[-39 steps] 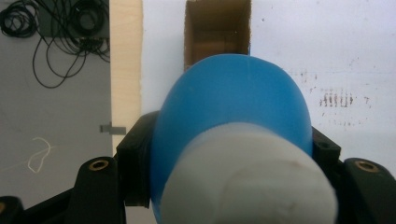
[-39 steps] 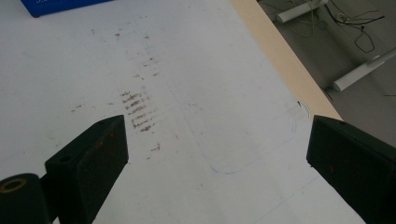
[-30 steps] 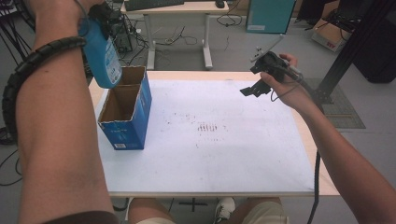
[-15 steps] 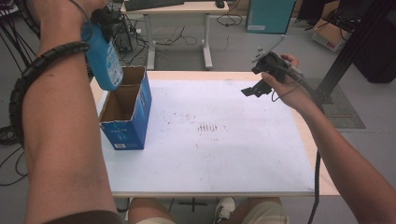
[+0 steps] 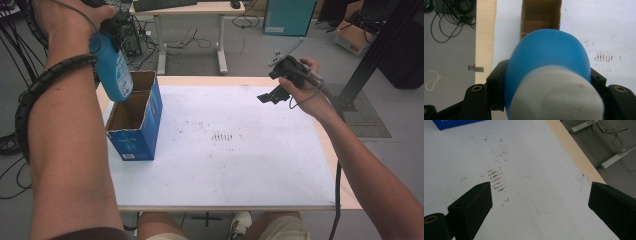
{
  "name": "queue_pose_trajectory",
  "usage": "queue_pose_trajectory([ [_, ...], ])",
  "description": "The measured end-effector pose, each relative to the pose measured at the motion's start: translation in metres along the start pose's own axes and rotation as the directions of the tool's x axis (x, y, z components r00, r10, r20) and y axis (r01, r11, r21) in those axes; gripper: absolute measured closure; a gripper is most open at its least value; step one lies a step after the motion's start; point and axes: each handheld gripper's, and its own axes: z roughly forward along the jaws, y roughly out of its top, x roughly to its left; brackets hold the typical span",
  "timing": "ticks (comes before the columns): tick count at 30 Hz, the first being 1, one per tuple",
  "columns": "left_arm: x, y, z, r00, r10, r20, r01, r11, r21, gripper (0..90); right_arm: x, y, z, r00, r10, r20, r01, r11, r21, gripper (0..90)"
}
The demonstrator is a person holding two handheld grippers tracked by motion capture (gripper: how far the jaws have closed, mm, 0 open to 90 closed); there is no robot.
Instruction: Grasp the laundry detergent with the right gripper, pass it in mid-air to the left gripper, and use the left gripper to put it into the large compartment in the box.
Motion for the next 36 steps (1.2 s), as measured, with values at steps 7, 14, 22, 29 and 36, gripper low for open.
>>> queue_pose_trajectory([
  [7,0.003,-0.003,0.007,1.0,0.001,-0.001,-0.001,1.0,0.003,36.4,0.0,0.003,-0.001,0.9999,-0.011,-0.009,0.011,1.0,0.007,5.1],
  [14,0.003,-0.004,0.018,1.0,-0.003,0.007,0.003,0.9999,0.011,36.4,0.001,0.002,0.0,0.9999,-0.013,-0.009,0.013,1.0,0.012,5.1],
  [22,0.003,-0.005,0.03,0.9999,-0.003,0.014,0.003,0.9999,0.016,36.4,0.0,0.001,0.0,0.9999,-0.015,0.0,0.015,1.0,0.011,5.0],
  [29,0.002,-0.006,0.038,0.9998,0.002,0.018,-0.002,0.9999,0.017,36.4,0.001,0.001,0.0,0.9999,-0.011,0.0,0.011,1.0,0.016,5.1],
  [36,0.002,-0.007,0.05,0.9998,0.005,0.02,-0.005,0.9998,0.017,36.4,0.001,0.001,0.0,0.9999,-0.012,0.002,0.012,1.0,0.021,5.0],
])
